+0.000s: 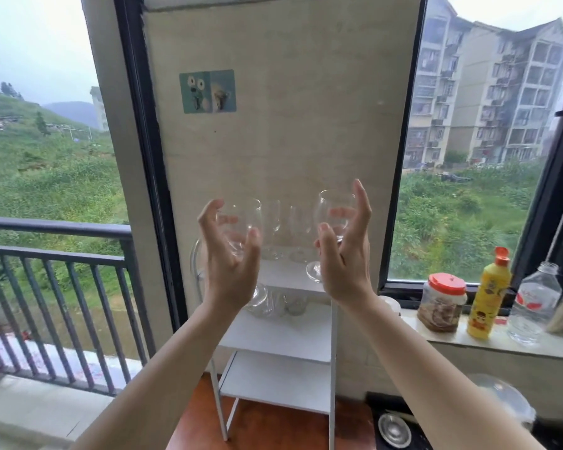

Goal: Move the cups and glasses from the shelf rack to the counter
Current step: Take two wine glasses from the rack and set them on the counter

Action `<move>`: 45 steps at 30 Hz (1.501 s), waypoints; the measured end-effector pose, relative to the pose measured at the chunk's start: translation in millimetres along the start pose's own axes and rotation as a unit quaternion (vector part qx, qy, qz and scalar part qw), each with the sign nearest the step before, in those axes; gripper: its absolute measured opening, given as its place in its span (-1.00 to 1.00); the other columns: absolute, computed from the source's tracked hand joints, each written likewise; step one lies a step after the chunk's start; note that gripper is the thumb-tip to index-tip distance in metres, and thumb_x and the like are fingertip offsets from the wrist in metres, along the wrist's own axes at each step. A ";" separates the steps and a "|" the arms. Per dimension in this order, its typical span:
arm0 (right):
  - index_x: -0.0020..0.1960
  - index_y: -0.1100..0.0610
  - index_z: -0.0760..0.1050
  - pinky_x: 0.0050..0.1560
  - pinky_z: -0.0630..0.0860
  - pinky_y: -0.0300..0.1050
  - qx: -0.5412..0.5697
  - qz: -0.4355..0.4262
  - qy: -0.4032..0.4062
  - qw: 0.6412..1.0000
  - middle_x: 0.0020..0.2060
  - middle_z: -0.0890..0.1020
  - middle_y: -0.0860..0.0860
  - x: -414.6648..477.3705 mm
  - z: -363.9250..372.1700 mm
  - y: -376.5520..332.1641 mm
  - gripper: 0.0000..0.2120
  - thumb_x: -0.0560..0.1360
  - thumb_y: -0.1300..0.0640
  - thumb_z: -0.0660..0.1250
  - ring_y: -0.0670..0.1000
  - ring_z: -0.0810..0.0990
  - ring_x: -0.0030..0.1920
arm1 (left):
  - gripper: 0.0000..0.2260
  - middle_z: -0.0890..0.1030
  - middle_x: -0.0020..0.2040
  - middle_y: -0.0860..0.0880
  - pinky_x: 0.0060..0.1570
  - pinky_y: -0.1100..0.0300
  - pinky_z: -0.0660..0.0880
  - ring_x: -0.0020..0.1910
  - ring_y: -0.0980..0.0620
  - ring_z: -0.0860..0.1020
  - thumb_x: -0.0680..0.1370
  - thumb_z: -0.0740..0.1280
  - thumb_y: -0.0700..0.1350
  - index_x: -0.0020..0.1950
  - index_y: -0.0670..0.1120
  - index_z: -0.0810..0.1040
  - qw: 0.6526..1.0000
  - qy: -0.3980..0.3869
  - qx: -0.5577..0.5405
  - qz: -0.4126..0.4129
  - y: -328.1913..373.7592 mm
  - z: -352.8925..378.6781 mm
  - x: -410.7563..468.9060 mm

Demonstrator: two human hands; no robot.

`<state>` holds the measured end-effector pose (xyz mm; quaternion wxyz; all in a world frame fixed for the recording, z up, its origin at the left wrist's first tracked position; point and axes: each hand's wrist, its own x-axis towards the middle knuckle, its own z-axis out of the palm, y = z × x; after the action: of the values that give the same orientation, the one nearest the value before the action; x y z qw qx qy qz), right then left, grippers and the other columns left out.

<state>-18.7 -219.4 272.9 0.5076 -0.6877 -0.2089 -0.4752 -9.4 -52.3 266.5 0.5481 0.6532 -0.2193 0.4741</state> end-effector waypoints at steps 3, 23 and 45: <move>0.55 0.10 0.06 -0.23 0.57 0.10 -0.047 -0.010 0.041 0.998 0.15 0.51 0.20 -20.4 -26.9 1.0 -0.35 0.50 0.08 0.14 0.16 0.56 -0.06 | -0.55 0.48 0.02 0.20 -0.24 0.35 0.48 -0.12 0.27 0.51 0.47 0.24 -0.07 0.35 -0.02 0.27 0.999 -0.007 -0.046 0.008 -0.9 14.6 -27.7; 0.54 -0.10 0.09 -0.07 0.53 -0.22 -0.340 0.080 0.239 0.906 0.11 0.57 0.11 -191.0 -406.8 -136.8 -0.34 0.46 0.03 0.15 -0.19 0.56 -0.12 | -0.49 0.48 0.17 0.15 -0.16 0.23 0.49 -0.17 0.20 0.52 0.52 0.29 -0.01 0.44 -0.09 0.26 0.901 -0.240 -0.360 -0.031 267.2 198.7 -236.9; 0.58 -0.02 0.14 0.19 0.49 -0.27 -0.541 0.143 0.444 0.700 0.19 0.52 -0.04 -480.9 -876.6 -454.7 -0.37 0.53 0.07 0.20 -0.12 0.55 0.18 | -0.48 0.48 0.12 0.08 -0.01 0.43 0.44 0.00 0.24 0.56 0.50 0.28 -0.05 0.42 -0.13 0.26 0.677 -0.478 -0.557 -0.054 774.3 313.2 -618.7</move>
<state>-977.5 -730.8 112.9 0.1434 -0.5751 0.4343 -0.6783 -796.0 -720.7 143.6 0.6558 0.3761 -0.6388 -0.1430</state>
